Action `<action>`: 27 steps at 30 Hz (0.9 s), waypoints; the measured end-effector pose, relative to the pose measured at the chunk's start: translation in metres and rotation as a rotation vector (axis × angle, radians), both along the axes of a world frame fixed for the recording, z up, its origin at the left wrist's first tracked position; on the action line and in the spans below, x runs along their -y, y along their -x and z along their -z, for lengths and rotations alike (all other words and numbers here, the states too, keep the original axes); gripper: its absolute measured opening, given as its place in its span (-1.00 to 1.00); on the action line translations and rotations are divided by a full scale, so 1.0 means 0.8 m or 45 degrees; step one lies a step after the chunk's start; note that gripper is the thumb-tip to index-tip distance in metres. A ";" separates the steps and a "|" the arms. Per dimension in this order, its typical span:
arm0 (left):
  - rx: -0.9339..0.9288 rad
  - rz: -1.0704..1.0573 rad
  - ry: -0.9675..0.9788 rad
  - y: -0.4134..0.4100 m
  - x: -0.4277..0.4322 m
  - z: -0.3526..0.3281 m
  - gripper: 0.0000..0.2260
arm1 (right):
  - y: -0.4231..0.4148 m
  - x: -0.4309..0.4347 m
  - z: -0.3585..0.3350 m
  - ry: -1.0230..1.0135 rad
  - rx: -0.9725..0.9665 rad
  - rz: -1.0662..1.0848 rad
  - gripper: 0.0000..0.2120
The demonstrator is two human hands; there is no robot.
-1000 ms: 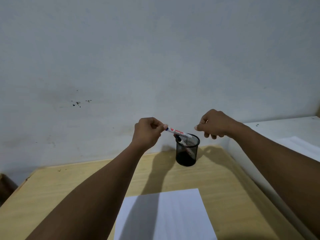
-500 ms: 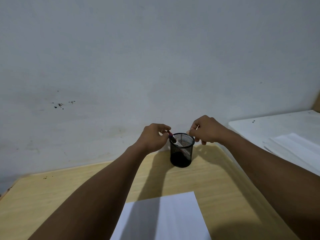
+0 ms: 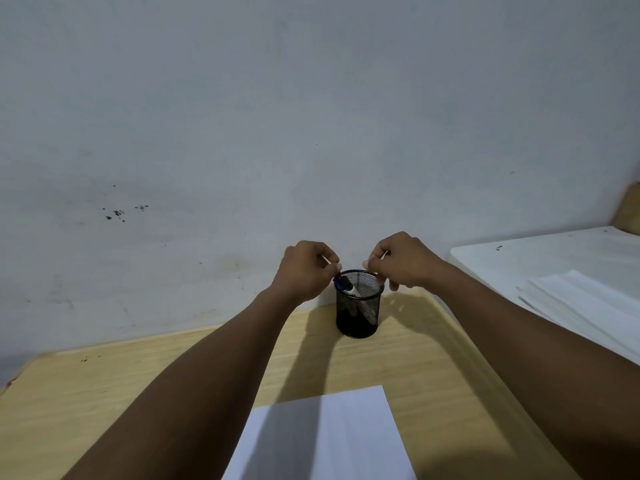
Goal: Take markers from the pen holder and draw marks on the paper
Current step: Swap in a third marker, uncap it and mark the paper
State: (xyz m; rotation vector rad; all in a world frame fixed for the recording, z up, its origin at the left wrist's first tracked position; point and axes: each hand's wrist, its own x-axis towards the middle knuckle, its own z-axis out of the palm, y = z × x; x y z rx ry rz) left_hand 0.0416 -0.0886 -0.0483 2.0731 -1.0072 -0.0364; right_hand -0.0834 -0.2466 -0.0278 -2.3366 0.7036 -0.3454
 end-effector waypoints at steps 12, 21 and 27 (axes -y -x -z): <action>-0.280 -0.111 0.485 0.001 -0.112 -0.070 -0.79 | -0.013 -0.119 -0.014 -0.670 0.049 -0.164 -0.54; -0.961 -0.075 0.601 0.019 -0.270 0.007 -0.92 | -0.042 -0.269 0.045 -1.560 0.468 -0.054 -0.71; -1.033 -0.217 0.727 0.025 -0.317 0.064 -0.85 | -0.044 -0.302 0.079 -1.520 0.505 -0.253 -0.90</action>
